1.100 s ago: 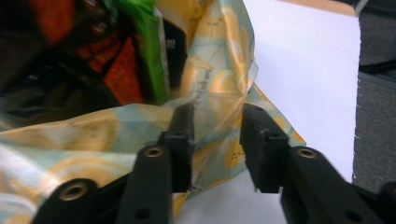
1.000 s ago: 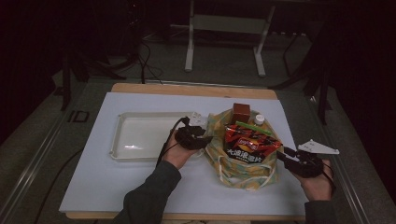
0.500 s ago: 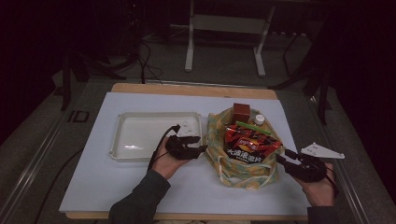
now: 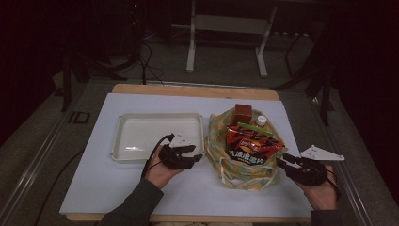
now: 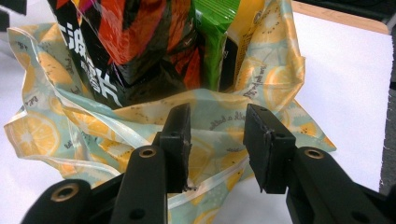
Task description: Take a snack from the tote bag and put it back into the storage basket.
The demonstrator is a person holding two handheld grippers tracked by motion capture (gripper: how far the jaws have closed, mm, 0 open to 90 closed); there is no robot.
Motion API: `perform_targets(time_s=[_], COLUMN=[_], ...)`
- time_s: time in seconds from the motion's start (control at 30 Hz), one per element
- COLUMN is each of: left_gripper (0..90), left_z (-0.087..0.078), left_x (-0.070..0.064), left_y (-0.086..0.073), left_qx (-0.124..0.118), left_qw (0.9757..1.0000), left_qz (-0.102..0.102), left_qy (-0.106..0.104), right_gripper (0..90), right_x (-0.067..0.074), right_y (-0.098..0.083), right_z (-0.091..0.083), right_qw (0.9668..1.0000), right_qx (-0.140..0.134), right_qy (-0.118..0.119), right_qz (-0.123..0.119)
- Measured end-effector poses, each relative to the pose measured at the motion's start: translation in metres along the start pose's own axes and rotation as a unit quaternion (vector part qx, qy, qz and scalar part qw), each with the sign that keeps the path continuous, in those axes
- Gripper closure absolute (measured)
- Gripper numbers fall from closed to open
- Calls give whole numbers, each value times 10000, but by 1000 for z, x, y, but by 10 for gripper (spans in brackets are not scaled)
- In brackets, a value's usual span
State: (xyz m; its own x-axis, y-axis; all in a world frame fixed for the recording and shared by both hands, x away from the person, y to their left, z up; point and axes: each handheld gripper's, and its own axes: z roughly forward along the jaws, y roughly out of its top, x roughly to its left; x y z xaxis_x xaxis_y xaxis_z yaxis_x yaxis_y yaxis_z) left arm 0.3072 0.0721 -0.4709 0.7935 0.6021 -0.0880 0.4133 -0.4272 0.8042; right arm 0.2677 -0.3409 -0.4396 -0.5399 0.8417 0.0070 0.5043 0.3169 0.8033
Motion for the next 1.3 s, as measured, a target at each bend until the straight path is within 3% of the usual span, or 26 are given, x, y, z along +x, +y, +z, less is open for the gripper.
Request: perform_targets(time_s=[0.2,0.37,0.63,0.97,1.07,1.3], left_gripper=[532,494,494,493,494,494], left_z=[-4,-6,-12,-12,-10,-4], left_x=[-5,-8,-9,-3,-2,-7], left_y=[-11,-23,-44,-60,-61,-61], left_qx=[19,208,329,479,446,466], left_qw=[10000,9997,9994,9987,9988,9988], left_qz=[9,150,21,-55,-131,-24], left_qy=[-26,19,94,157,158,114], right_gripper=[593,558,467,410,486,686], right_x=[3,8,17,21,19,16], right_y=[4,5,14,38,42,44], right_z=[-1,-1,-1,14,20,22], right_qw=[10000,9997,9977,9968,9964,9964], right_qx=[-8,-27,-101,-306,-312,-304], right_qy=[54,183,668,731,777,793], right_qz=[-61,-128,-89,126,99,26])
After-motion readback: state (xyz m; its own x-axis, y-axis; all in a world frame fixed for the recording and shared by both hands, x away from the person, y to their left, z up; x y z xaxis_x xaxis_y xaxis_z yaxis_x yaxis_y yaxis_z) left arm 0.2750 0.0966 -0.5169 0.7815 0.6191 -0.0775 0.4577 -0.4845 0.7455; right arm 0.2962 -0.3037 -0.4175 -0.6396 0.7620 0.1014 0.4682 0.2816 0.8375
